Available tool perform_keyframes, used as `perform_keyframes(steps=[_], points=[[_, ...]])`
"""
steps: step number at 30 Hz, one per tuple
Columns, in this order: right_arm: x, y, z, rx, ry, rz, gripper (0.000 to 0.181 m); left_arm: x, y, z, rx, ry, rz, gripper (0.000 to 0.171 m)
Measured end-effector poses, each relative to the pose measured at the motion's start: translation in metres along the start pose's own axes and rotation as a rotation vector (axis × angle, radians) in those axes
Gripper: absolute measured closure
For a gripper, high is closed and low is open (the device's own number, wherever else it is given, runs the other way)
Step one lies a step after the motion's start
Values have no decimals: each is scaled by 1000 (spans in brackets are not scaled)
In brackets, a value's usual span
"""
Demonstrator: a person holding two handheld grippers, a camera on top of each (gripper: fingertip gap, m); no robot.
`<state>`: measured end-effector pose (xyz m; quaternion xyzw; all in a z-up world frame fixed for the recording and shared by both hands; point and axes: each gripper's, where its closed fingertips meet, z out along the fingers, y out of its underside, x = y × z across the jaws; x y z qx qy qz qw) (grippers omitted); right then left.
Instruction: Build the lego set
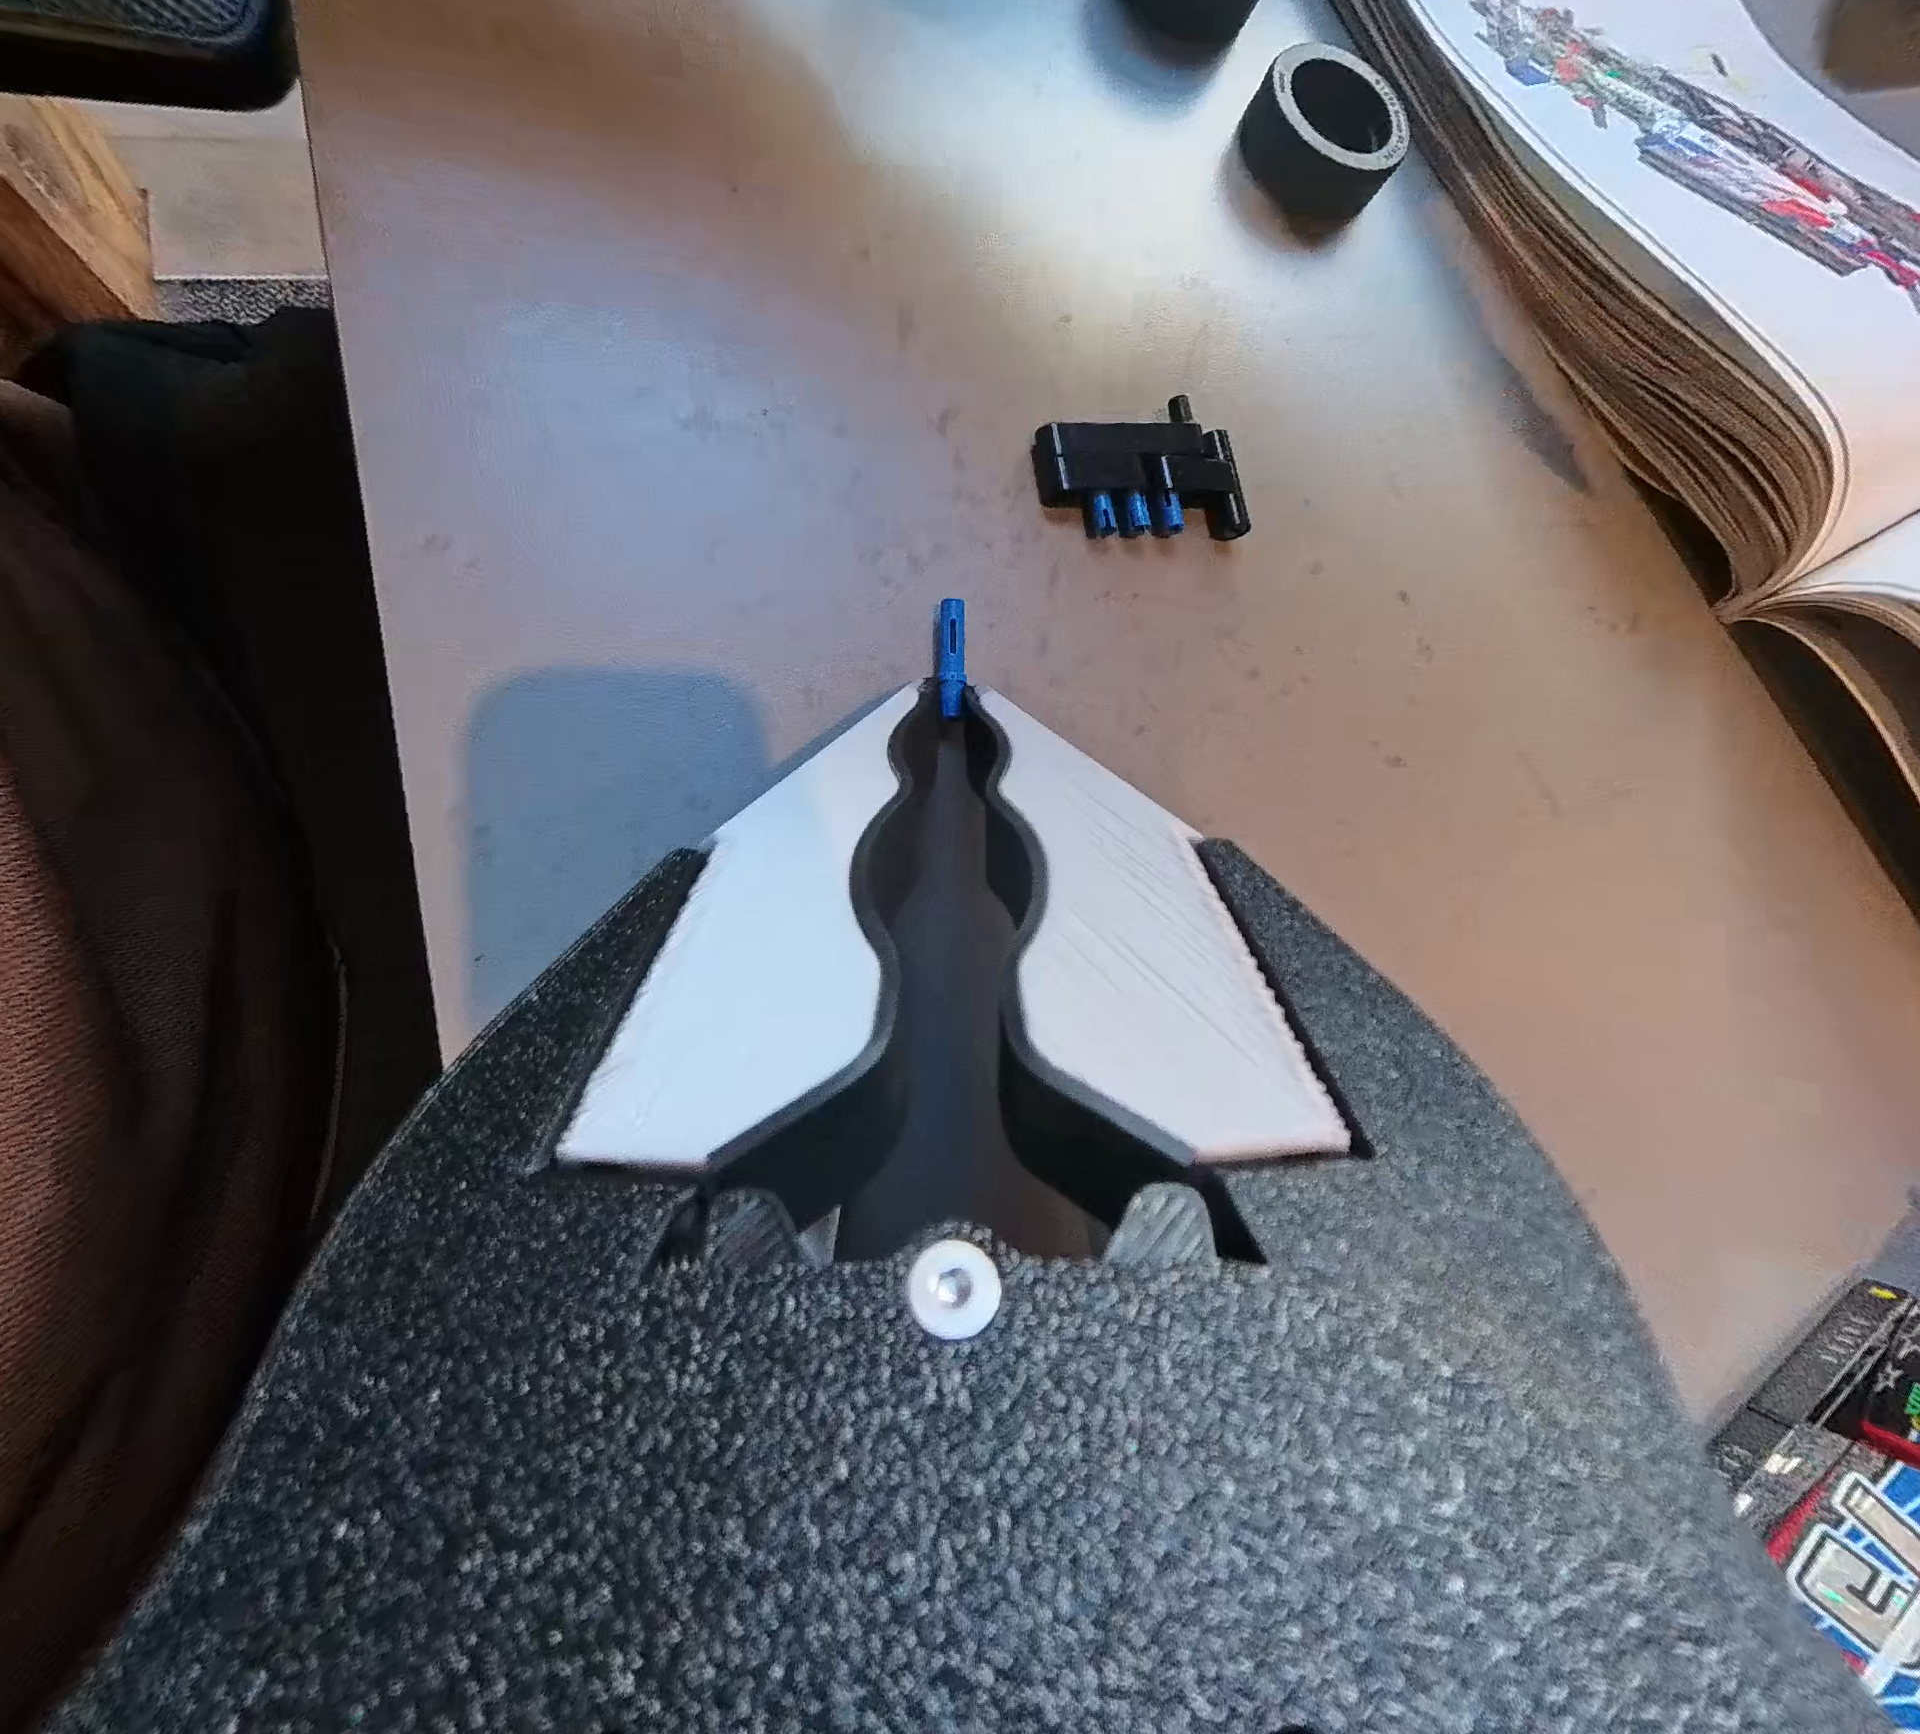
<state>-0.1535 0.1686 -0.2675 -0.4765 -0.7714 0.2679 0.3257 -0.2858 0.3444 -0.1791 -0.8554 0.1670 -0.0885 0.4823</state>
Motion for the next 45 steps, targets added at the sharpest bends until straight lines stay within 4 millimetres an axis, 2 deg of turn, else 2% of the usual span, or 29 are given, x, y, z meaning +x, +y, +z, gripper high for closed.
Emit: perform_keyframes(steps=[4,7,9,17,21,25,29,45], points=[[0,1,1,-7,-6,5,177,39,36,-23,-58,129,87,119],[0,1,1,-8,-10,11,177,63,46,-35,-20,223,97,121],[0,1,1,-8,-12,13,177,72,50,-34,16,255,72,123],[0,1,1,-8,-19,18,177,76,56,-20,82,225,57,126],[-1,1,1,-6,-21,14,177,77,72,-15,15,234,64,126],[-1,1,1,-4,-34,18,177,72,78,-11,-31,225,17,130],[-2,1,1,-4,-38,17,177,76,86,-7,-99,267,-3,128],[-2,1,0,3,-51,7,177,80,92,-4,-136,264,31,128]])
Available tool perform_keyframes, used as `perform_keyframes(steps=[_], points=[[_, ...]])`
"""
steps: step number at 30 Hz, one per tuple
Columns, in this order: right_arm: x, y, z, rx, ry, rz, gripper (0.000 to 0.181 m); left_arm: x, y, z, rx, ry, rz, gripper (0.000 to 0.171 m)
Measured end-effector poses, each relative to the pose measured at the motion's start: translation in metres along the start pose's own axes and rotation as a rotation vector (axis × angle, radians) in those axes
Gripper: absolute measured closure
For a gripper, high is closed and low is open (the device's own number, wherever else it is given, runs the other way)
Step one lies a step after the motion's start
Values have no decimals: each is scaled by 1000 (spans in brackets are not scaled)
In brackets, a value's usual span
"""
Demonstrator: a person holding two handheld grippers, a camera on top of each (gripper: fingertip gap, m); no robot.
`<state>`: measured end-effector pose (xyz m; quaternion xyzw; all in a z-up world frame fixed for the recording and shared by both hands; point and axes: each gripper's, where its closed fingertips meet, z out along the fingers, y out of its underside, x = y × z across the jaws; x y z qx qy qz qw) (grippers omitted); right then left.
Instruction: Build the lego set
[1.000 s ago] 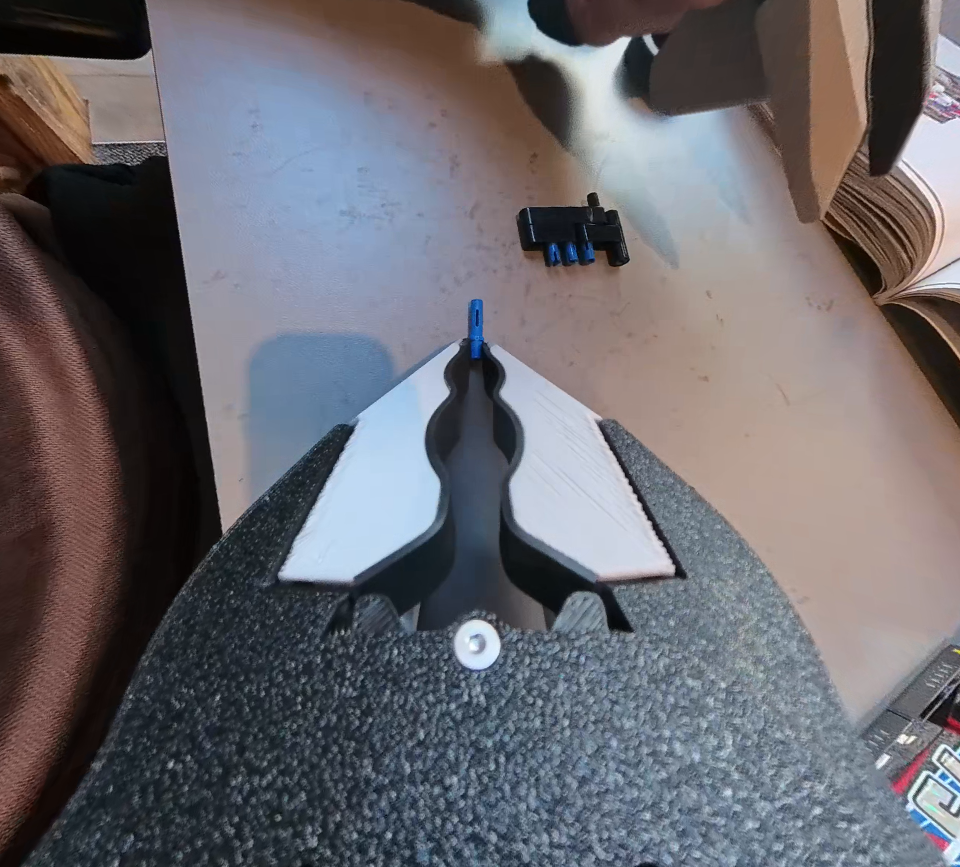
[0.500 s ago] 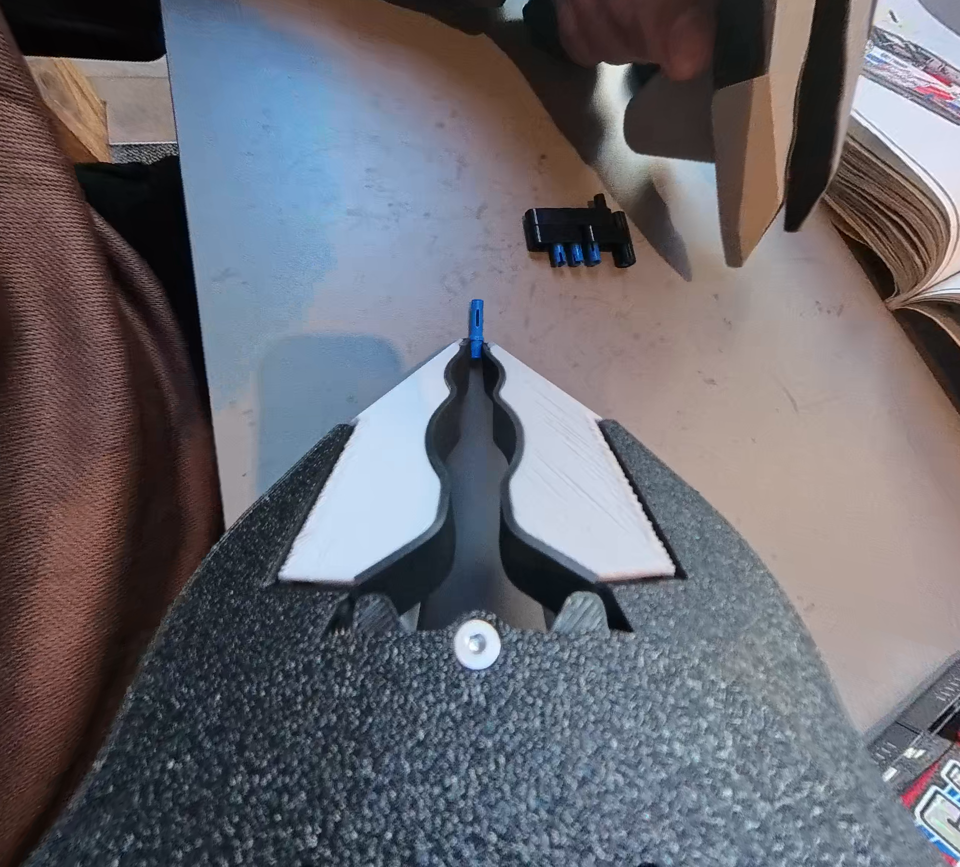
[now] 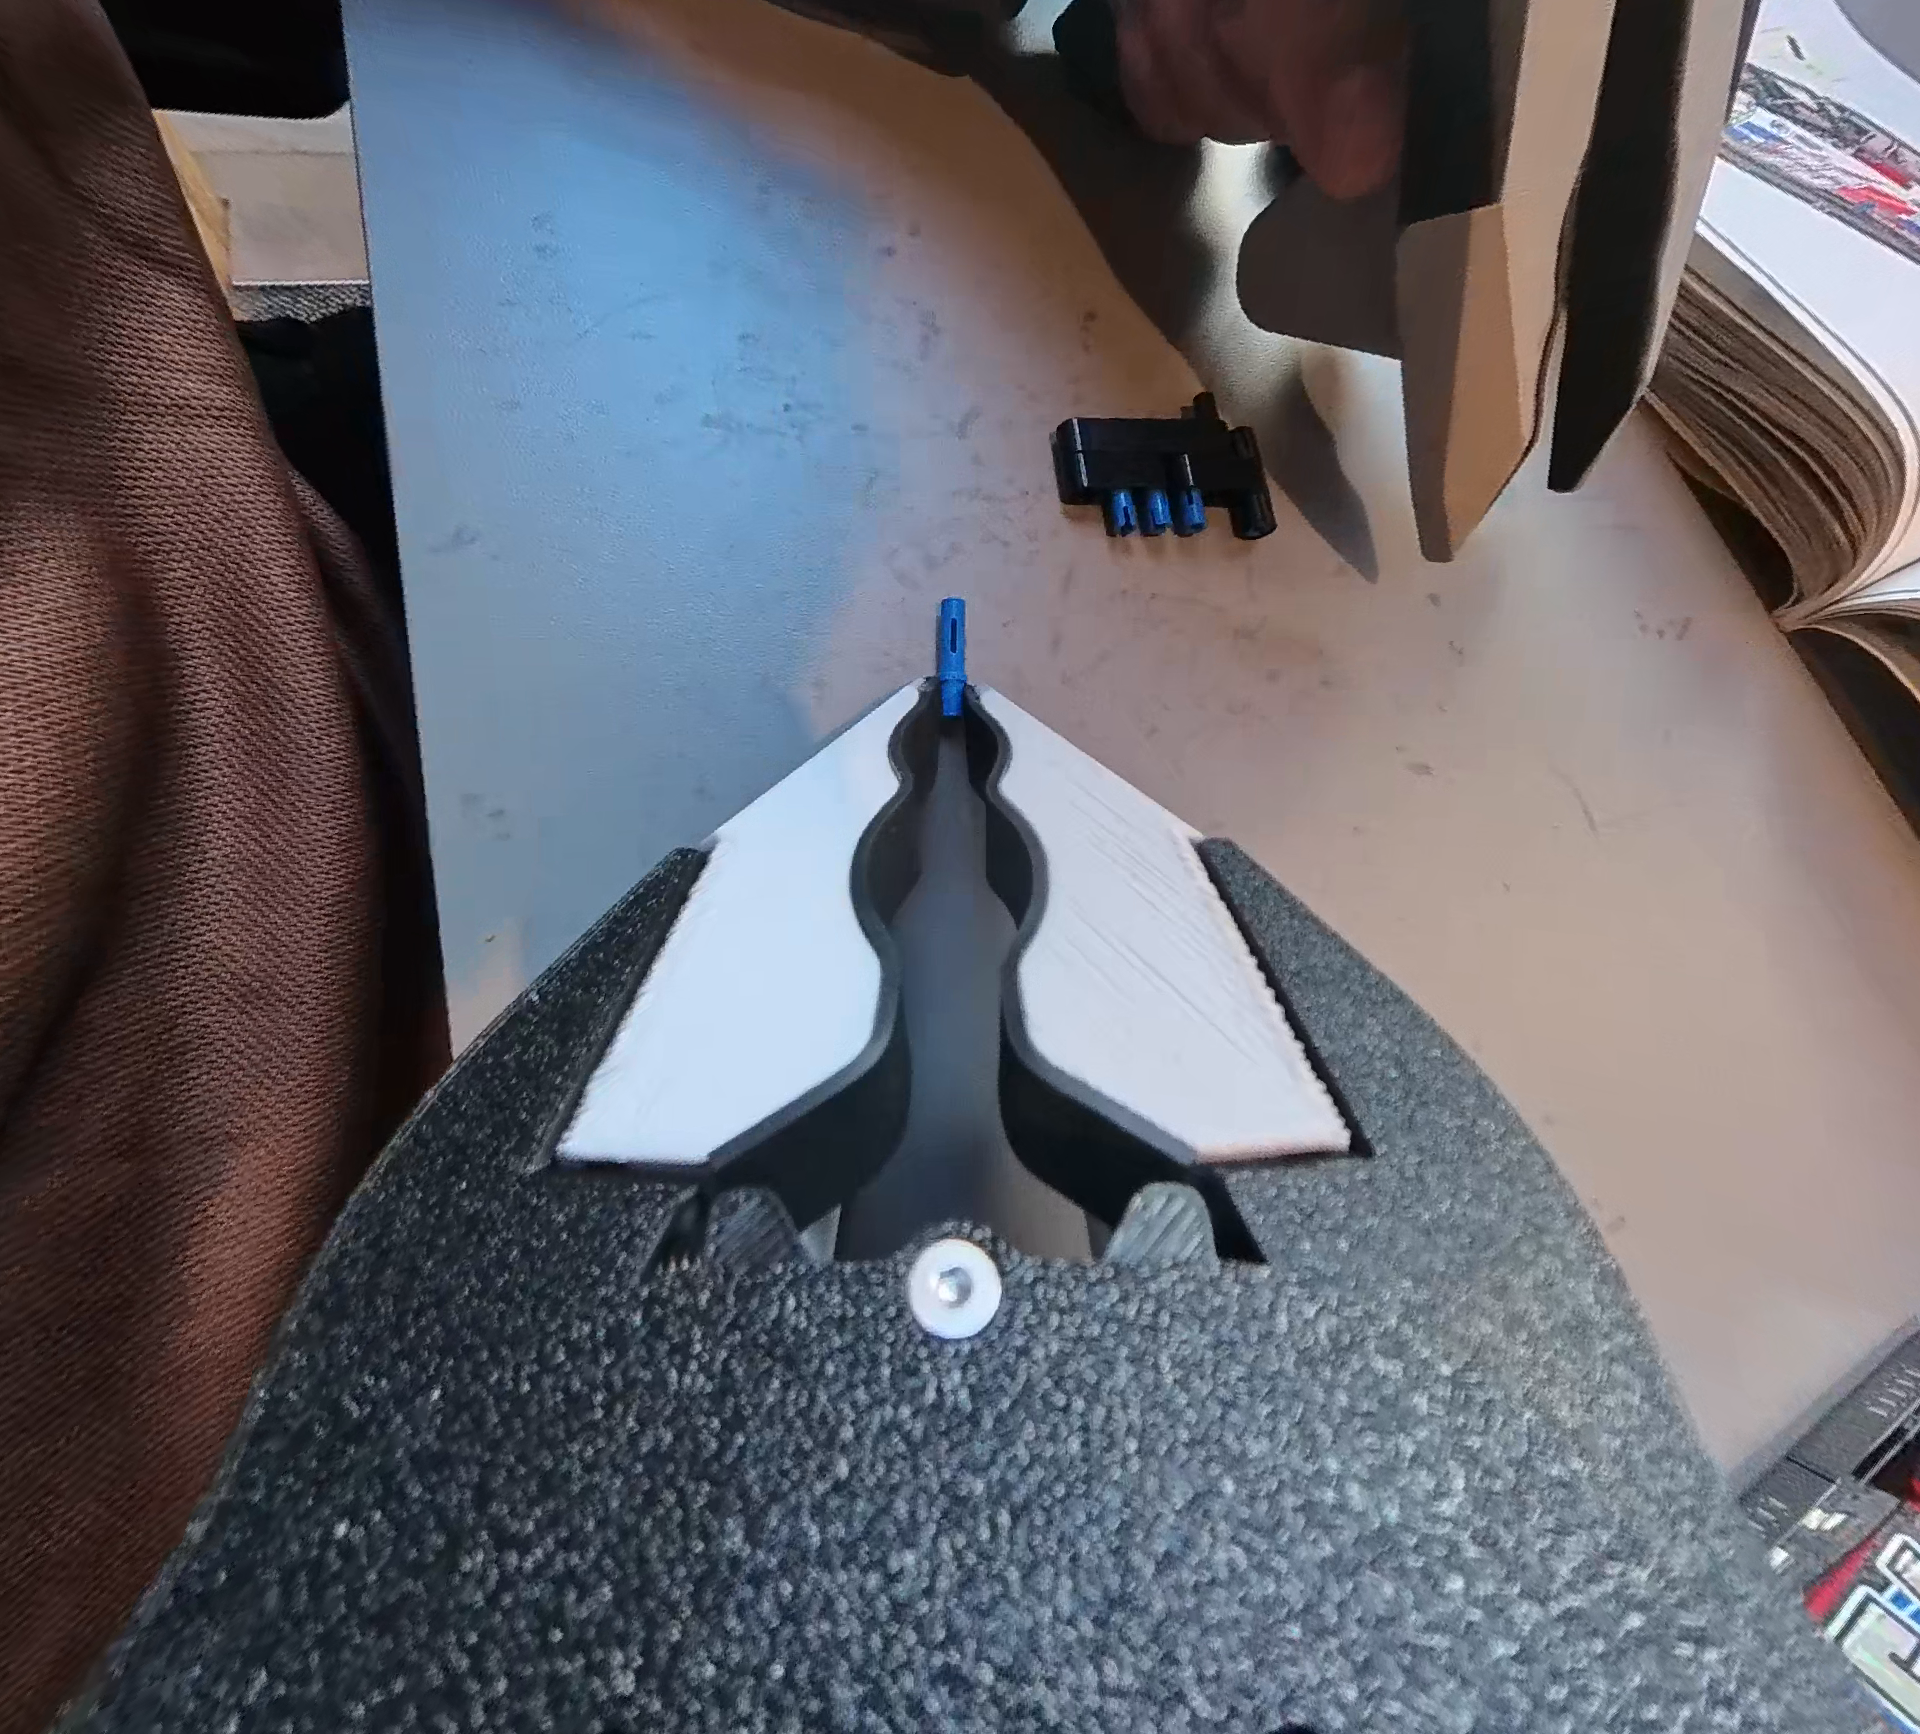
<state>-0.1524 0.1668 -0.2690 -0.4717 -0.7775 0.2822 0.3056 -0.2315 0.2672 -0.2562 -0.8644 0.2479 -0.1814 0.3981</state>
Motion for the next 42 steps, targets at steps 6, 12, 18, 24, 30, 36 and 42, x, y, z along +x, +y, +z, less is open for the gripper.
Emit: perform_keyframes(steps=[6,12,18,24,30,36,42], points=[[0,0,0,-1,-7,6,177,1,1,0,-2,6,1,129],[0,0,0,0,-13,9,177,3,2,0,-10,12,5,128],[-1,0,0,3,-17,9,177,3,3,1,-17,22,-2,129],[-1,-1,0,6,-24,13,177,4,3,1,-19,34,-11,129],[-2,0,0,4,-30,16,177,4,4,2,-22,44,-15,129],[-1,0,0,4,-29,16,177,7,4,1,-23,55,-15,129],[-1,0,0,2,-26,15,177,8,0,-5,17,88,-61,129]])
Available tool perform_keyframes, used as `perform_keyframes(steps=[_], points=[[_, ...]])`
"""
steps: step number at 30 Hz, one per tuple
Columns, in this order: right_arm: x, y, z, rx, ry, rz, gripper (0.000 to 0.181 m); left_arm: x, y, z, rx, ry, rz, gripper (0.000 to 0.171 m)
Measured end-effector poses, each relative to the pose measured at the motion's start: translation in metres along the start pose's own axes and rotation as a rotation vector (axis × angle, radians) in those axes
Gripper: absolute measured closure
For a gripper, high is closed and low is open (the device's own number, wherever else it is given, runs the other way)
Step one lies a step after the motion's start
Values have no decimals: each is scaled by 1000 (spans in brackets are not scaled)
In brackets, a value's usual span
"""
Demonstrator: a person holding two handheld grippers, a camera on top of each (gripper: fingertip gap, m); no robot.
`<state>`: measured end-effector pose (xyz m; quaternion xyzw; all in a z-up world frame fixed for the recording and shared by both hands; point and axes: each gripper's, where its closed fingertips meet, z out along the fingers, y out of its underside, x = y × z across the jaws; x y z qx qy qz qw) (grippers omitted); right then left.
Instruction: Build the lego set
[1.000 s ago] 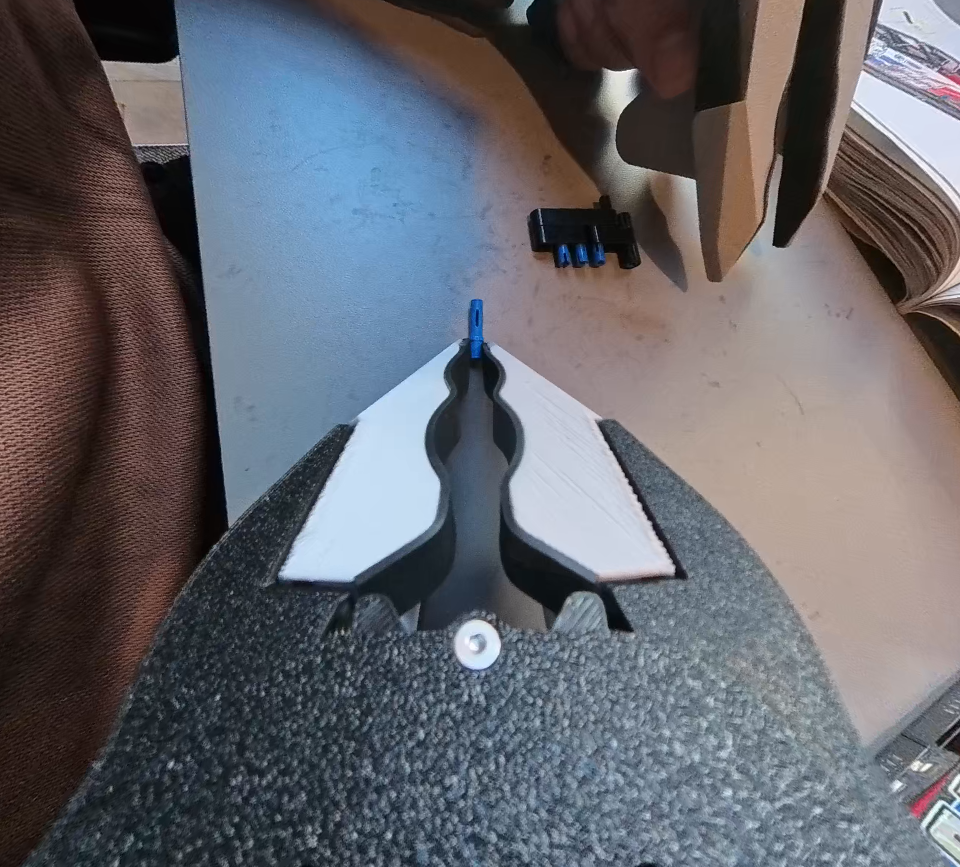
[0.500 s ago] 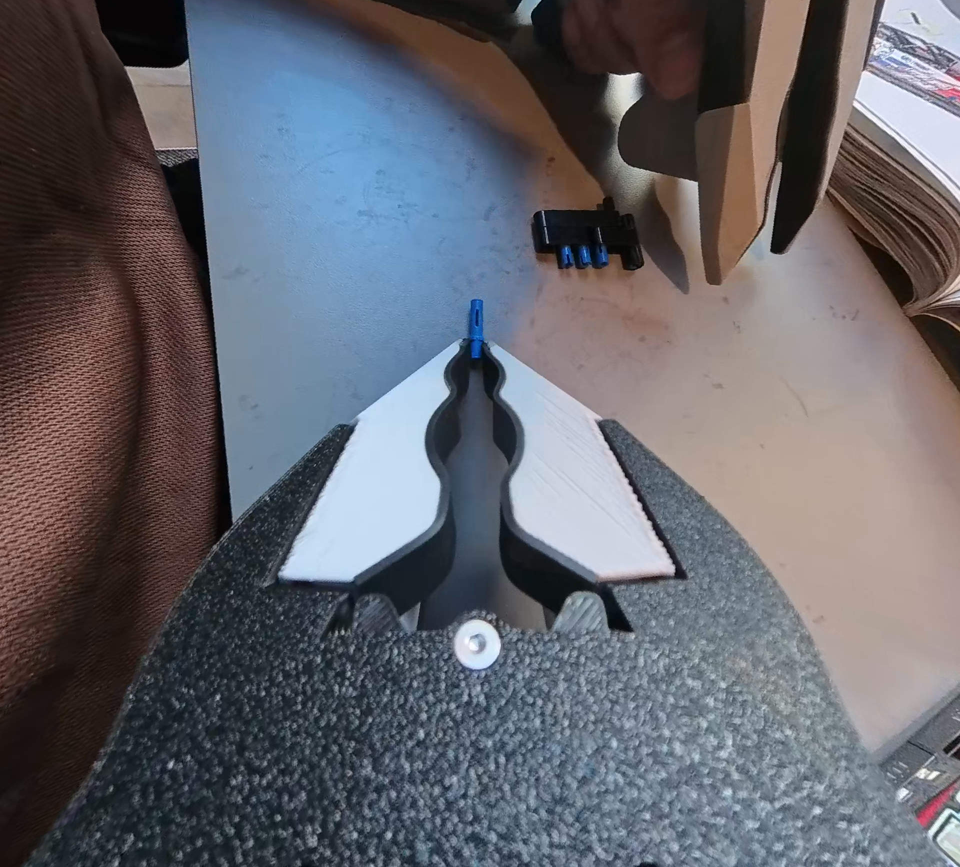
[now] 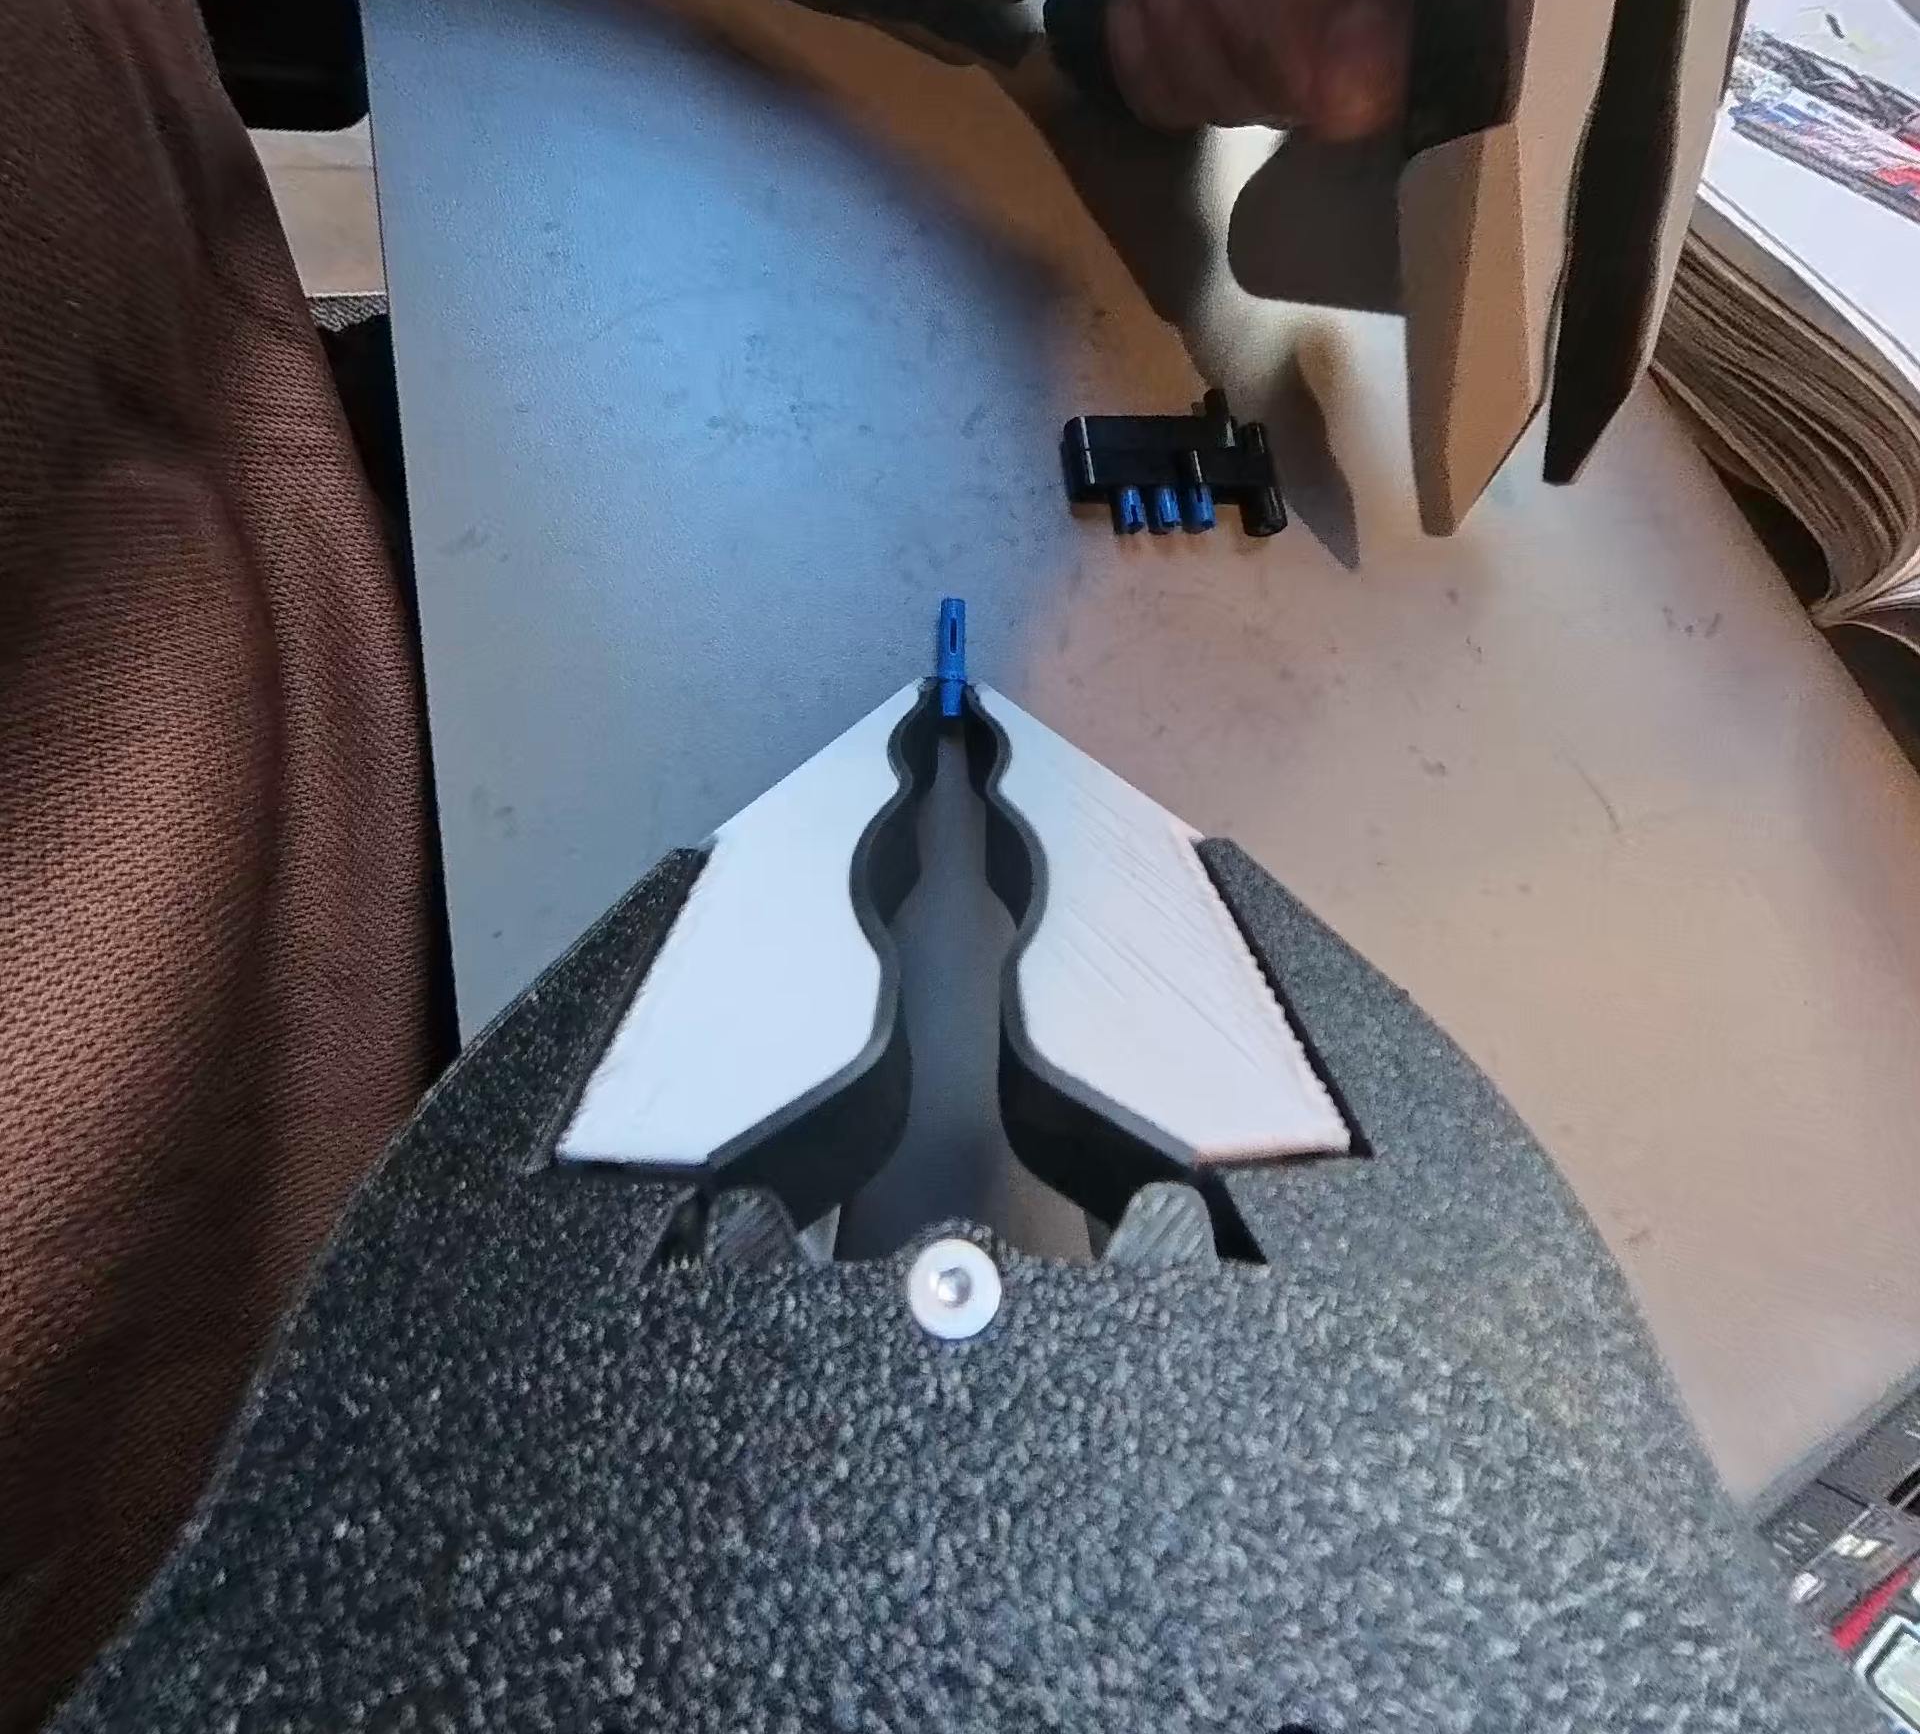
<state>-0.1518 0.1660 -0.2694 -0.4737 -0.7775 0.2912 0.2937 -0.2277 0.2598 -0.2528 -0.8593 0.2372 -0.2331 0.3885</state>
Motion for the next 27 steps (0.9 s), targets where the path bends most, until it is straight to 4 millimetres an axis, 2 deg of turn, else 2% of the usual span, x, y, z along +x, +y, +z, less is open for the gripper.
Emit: perform_keyframes(steps=[20,27], points=[[0,0,0,-1,4,-2,177,13,-14,-6,82,46,1,129],[0,0,0,-1,2,0,177,11,-10,-14,60,33,36,123]])
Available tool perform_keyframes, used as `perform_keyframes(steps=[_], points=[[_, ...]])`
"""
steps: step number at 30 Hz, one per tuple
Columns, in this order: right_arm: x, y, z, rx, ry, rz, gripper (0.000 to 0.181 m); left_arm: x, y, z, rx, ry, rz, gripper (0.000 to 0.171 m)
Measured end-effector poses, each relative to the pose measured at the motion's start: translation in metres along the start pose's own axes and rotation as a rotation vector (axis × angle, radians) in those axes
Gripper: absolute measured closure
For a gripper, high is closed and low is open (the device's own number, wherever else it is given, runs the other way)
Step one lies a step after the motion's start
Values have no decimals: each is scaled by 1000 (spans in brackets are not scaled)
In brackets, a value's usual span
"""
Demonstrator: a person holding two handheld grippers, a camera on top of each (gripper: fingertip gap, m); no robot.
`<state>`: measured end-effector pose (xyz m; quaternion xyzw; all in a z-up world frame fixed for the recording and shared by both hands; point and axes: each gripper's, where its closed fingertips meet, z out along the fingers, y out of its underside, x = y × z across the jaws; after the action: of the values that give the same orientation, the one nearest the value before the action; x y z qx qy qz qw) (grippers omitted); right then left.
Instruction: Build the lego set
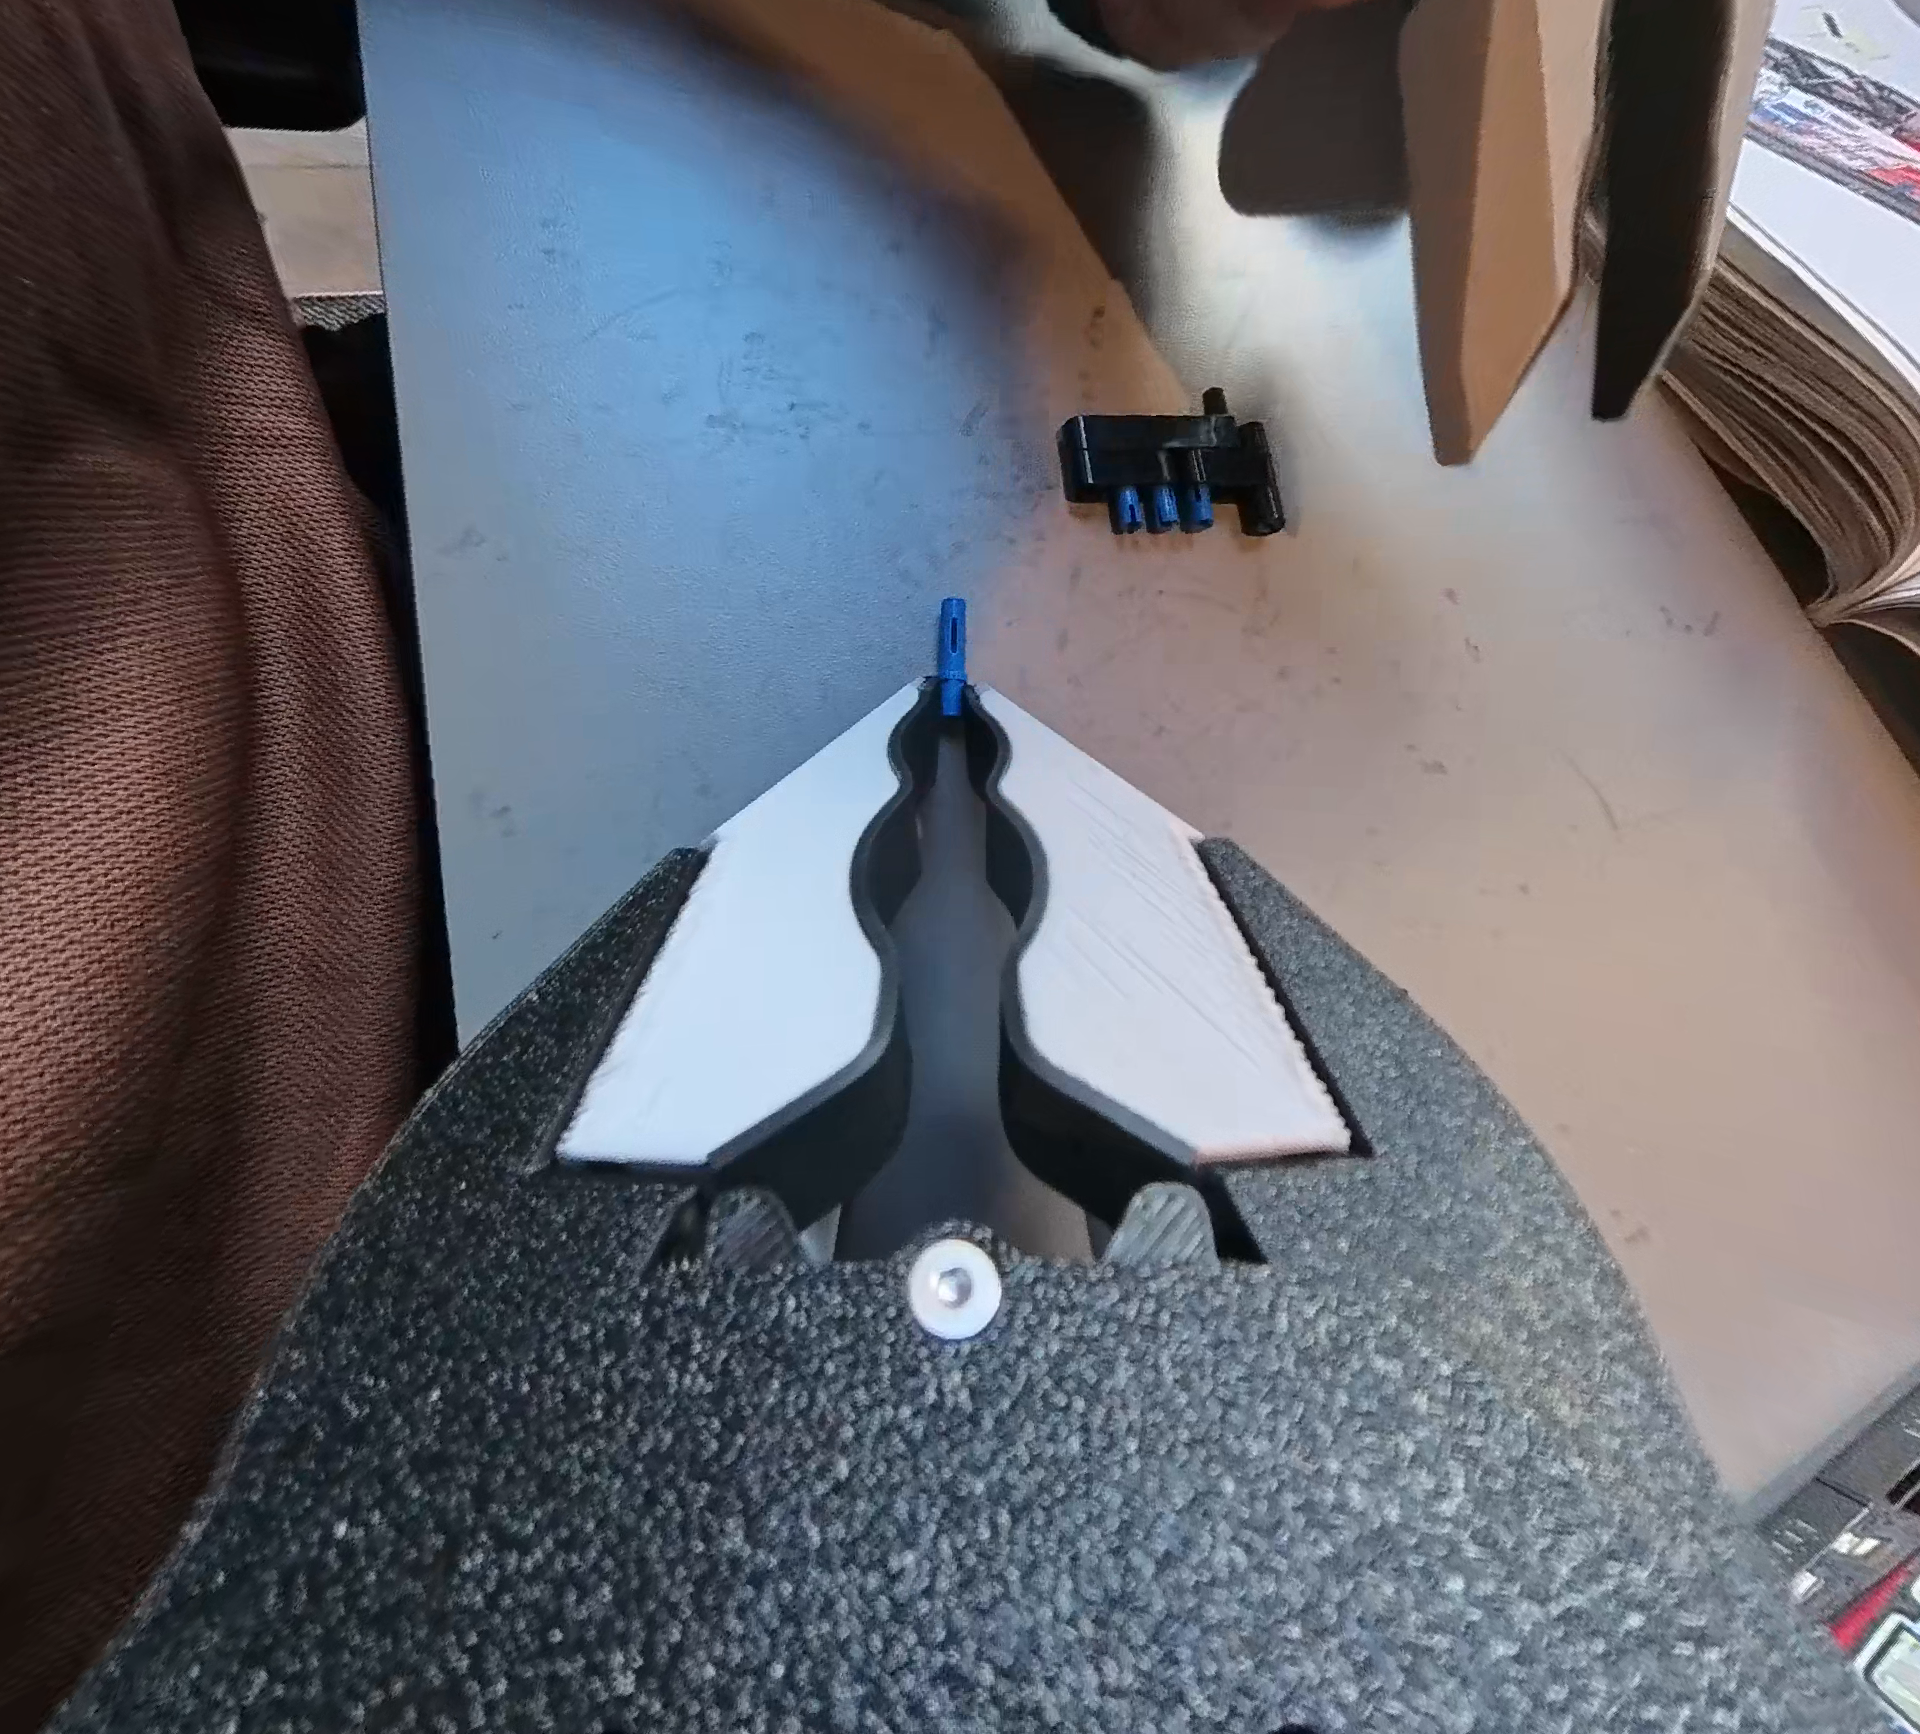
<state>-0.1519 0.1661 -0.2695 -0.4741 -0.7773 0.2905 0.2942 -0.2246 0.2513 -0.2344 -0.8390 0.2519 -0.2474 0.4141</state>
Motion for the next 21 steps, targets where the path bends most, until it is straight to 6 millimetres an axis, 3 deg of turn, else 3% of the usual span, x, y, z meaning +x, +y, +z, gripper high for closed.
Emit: perform_keyframes(steps=[7,12,18,21], points=[[7,0,-1,7,37,14,177,27,10,-23,-31,73,141,110],[23,1,0,-2,82,55,177,41,34,-17,-151,73,224,103],[31,-2,7,-7,84,37,177,35,58,-9,-249,20,284,104],[32,-4,10,-2,59,33,177,38,58,-4,-229,39,285,106]])
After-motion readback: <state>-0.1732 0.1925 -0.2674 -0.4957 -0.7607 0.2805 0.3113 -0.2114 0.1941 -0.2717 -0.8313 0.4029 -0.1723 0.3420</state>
